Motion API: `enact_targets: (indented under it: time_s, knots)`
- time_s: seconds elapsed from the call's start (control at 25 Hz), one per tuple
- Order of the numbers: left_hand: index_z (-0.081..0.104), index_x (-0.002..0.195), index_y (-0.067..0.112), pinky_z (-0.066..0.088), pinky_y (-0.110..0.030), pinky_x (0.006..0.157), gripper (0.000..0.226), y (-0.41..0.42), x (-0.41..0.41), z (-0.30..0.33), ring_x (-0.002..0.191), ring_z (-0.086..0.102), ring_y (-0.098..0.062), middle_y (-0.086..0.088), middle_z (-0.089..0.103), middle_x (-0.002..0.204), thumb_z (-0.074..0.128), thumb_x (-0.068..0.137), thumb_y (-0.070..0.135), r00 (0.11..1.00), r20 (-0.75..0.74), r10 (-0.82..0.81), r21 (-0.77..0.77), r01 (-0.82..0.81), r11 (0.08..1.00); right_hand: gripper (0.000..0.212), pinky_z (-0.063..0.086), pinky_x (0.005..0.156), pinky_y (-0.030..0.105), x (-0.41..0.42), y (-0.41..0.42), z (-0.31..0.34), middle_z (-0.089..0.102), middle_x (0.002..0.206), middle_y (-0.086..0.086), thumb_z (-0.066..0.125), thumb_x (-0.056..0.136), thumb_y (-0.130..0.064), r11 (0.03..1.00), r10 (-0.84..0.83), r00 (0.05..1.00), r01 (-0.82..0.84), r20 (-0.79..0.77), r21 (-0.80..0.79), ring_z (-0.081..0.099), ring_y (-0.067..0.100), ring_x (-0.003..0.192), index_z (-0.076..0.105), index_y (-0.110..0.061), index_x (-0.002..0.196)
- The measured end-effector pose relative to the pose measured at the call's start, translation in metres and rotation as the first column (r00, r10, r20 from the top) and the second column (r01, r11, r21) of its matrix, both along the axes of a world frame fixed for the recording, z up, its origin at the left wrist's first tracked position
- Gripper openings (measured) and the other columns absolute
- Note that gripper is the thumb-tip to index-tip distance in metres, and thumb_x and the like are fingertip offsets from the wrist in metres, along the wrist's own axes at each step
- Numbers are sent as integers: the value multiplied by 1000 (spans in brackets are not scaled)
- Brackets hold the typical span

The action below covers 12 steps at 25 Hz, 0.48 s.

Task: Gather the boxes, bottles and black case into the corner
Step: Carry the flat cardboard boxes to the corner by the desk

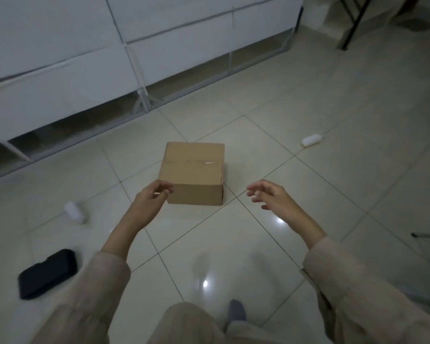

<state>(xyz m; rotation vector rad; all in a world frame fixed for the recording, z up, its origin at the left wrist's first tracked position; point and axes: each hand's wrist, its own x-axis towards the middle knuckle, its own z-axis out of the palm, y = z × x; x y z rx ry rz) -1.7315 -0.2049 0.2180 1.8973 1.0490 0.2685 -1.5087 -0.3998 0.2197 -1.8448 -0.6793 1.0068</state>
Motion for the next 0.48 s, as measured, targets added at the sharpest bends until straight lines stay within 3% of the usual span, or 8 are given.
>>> enact_targets:
  time_s: [0.16, 0.36, 0.48]
  knots:
    - [56, 94, 35, 44, -42, 98, 25, 18, 0, -17, 106, 59, -24, 3, 65, 103, 42, 94, 15, 995, -45, 89, -63, -92, 994, 21, 41, 73, 24, 19, 27, -24, 63, 98, -5, 41, 95, -10, 997, 46, 998, -49, -35, -63, 58, 16, 94, 60, -18, 103]
    - [59, 101, 25, 44, -44, 99, 22, 71, 25, -43, 107, 59, -27, 1, 66, 103, 42, 93, 15, 976, -103, 191, -102, -201, 974, 22, 43, 77, 25, 54, 77, -52, 64, 105, -2, 41, 96, -12, 989, 62, 996, -70, -62, -127, 60, 17, 97, 60, -19, 105]
    - [60, 105, 19, 45, -38, 91, 22, 110, 55, -63, 104, 59, -25, -1, 66, 103, 42, 93, 12, 966, -88, 241, -126, -251, 960, 22, 44, 79, 26, 80, 118, -75, 64, 108, -1, 41, 96, -14, 982, 46, 995, -61, -88, -179, 59, 18, 100, 60, -21, 104]
